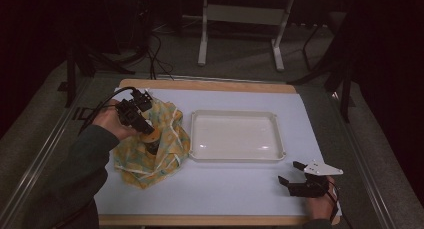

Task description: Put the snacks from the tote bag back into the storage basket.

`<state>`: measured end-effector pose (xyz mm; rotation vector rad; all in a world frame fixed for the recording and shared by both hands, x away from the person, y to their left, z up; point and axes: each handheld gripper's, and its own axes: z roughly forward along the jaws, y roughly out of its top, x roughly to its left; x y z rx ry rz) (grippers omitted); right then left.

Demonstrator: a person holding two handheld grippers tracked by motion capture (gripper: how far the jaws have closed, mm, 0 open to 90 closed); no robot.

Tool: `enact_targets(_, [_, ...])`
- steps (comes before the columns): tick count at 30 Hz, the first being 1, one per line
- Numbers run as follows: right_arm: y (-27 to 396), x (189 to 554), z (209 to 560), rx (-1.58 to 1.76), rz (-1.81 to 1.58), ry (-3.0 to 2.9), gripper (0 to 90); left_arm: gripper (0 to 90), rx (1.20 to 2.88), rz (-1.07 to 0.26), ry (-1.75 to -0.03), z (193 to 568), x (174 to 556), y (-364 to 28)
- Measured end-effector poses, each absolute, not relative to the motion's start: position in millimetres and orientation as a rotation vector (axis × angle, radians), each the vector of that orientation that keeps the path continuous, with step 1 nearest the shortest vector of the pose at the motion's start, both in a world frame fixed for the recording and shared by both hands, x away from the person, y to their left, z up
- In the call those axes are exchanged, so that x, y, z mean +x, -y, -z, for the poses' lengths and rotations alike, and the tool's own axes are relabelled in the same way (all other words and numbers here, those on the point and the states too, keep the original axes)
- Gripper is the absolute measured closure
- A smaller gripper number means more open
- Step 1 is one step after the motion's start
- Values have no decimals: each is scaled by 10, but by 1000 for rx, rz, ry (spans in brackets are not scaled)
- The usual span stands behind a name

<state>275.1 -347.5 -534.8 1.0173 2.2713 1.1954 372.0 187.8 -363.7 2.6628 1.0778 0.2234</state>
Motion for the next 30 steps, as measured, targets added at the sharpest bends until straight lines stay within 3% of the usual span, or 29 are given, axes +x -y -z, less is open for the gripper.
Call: enact_targets(30, [3479,2751,5347,1014,-1201,-2273,151,589,2765,-226,-942,3596,3702,-1830])
